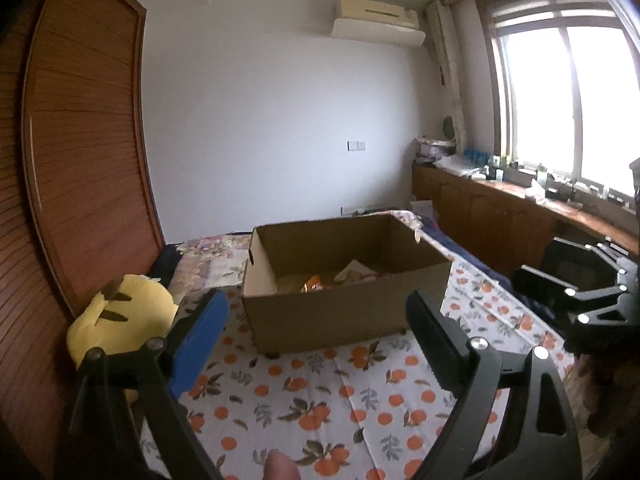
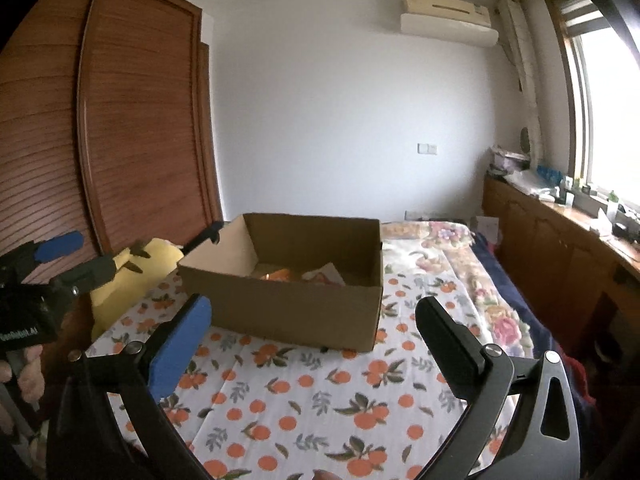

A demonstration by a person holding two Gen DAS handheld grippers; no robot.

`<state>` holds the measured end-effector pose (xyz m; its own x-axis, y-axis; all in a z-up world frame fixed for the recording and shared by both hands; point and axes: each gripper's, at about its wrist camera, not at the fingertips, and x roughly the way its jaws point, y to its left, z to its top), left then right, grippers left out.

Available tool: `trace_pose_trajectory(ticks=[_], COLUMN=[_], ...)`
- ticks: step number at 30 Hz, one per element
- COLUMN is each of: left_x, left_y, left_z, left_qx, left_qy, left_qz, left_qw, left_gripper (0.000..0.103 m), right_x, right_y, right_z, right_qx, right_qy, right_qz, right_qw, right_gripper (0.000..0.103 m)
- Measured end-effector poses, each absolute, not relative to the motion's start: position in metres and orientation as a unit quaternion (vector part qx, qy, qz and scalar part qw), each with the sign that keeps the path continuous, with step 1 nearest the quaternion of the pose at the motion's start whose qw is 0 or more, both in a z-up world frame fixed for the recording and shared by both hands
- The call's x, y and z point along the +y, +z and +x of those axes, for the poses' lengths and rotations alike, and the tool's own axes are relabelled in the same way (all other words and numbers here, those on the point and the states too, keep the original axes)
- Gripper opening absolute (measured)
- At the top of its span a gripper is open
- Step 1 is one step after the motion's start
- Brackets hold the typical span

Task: Organize snacks

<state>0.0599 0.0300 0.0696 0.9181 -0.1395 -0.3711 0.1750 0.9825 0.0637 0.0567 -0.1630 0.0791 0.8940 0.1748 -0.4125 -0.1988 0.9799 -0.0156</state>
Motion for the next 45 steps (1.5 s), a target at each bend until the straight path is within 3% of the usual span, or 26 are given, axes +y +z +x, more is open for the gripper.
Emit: trace_pose_trajectory(ticks=[19, 45], left_x=[0.034, 0.028], left_y=[0.009, -0.001], left_z=[0.039, 0.028], left_qx=[0.216, 0.207], left_qy=[-0.021, 0.009], left_qz=[0.027, 0.045], left_qw=[0.976, 0.977], left_gripper=[0.091, 0.091], right_x=[-0.173, -0.185], right_y=[0.051, 0.027], right_z=[0.017, 0.023], right_qx=[0.211, 0.231], right_qy=[0.058, 0.039], right_qz=[-0.020, -0.009], right_qw=[0.976, 0.972], right_gripper=[0.103, 0.103])
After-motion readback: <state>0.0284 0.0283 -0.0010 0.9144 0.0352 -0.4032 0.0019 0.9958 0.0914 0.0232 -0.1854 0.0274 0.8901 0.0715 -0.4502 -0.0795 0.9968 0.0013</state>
